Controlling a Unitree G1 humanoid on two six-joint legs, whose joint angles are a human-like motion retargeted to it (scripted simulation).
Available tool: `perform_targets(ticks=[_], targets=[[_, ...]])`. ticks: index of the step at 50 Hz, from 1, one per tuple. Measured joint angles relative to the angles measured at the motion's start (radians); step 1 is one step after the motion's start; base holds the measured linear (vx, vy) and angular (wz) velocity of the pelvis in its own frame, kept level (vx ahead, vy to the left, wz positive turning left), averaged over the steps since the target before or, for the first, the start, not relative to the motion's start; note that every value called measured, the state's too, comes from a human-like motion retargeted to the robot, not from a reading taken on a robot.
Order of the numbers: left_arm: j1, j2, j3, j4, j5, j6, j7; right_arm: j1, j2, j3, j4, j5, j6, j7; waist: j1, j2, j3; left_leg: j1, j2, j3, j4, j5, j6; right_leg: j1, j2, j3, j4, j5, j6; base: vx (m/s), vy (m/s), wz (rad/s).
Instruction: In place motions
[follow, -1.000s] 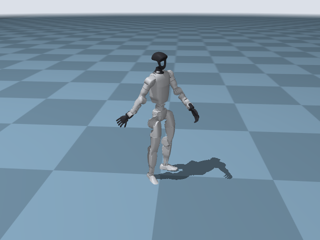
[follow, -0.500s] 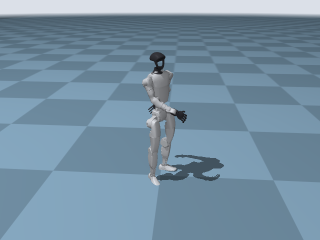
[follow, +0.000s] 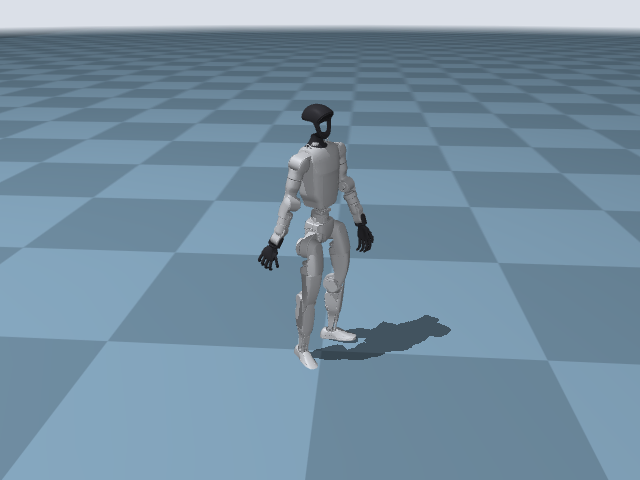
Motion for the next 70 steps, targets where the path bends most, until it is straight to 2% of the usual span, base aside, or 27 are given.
perform_targets(ticks=[6,10,14,20,25,40,45,70], targets=[[0.024,0.024,0.052,0.117,-0.021,0.014,0.027,-0.025,0.001,0.007,0.003,0.082,0.023,-0.08,-0.016,0.014,0.005,0.029,0.013,0.05,-0.008,-0.01,0.0,-0.018,0.009,0.053,0.012,0.007,-0.007,-0.02,0.0,-0.43],[0.048,0.027,0.114,0.275,-0.038,0.041,0.037,-0.058,0.054,0.046,-0.075,-0.017,0.032,0.002,-0.028,0.023,-0.002,0.039,0.019,0.079,-0.014,-0.016,-0.001,-0.035,0.013,0.083,0.017,0.013,-0.008,-0.03,0.0,-0.36],[0.091,0.014,0.172,0.382,-0.056,0.059,0.041,-0.073,0.119,0.109,-0.202,-0.111,-0.014,0.091,-0.047,0.033,-0.019,0.033,0.022,0.087,-0.018,-0.019,-0.003,-0.053,0.012,0.093,0.022,0.013,-0.007,0.0,0.0,0.0],[0.168,-0.036,0.204,0.382,-0.078,0.035,0.119,-0.109,0.171,0.228,-0.309,-0.208,-0.058,0.13,-0.04,0.043,-0.029,0.036,0.023,0.101,-0.024,-0.022,-0.003,-0.068,0.011,0.107,0.029,0.014,-0.006,0.0,0.0,0.0],[0.176,-0.046,0.177,0.382,-0.03,0.026,0.11,-0.145,0.172,0.27,-0.307,-0.251,-0.055,0.186,-0.012,0.041,-0.024,0.04,0.018,0.095,-0.025,-0.021,0.0,-0.058,0.009,0.1,0.027,0.012,-0.005,0.0,0.01,0.04],[0.125,-0.03,0.118,0.324,-0.006,0.044,0.096,-0.207,0.13,0.252,-0.073,-0.234,0.044,0.214,0.031,0.014,-0.018,0.049,-0.001,0.048,-0.019,-0.017,0.009,0.003,0.01,0.047,0.011,-0.005,-0.003,0.02,0.0,0.13],[0.12,-0.025,0.109,0.316,-0.009,0.041,0.102,-0.195,0.133,0.253,-0.07,-0.242,0.04,0.182,0.024,0.012,-0.022,0.052,-0.003,0.044,-0.019,-0.018,0.01,0.008,0.011,0.043,0.011,-0.008,-0.002,0.0,0.0,0.0],[0.124,-0.018,0.101,0.348,0.013,0.054,0.069,-0.214,0.159,0.263,-0.112,-0.221,0.015,0.225,0.003,0.014,-0.022,0.062,0.009,0.07,-0.024,-0.024,0.009,-0.012,0.017,0.071,0.019,0.0,-0.004,0.0,0.0,0.0]])
